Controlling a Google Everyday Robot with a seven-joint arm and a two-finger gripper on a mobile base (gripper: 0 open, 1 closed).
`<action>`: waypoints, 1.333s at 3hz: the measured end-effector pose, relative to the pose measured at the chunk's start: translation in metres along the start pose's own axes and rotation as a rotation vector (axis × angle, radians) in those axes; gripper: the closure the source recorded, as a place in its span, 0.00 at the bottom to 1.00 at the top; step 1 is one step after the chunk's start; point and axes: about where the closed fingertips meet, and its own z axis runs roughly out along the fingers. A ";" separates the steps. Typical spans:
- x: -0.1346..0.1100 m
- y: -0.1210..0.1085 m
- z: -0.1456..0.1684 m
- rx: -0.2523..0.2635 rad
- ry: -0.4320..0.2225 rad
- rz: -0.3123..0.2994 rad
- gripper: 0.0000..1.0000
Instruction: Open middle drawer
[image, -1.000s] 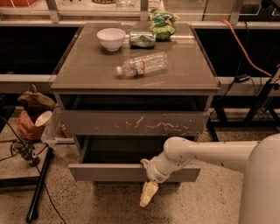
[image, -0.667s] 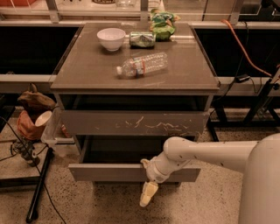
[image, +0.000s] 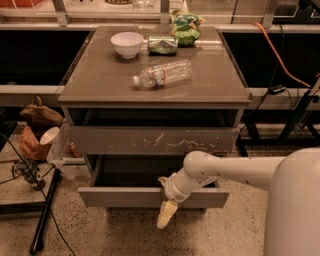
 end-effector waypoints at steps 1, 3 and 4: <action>0.001 0.006 0.006 -0.026 -0.009 0.002 0.00; 0.003 0.042 0.000 -0.077 -0.017 0.028 0.00; 0.003 0.063 -0.008 -0.103 -0.008 0.048 0.00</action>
Offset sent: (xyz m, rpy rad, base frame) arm -0.0807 -0.0061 0.0046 0.0240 0.1285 0.0324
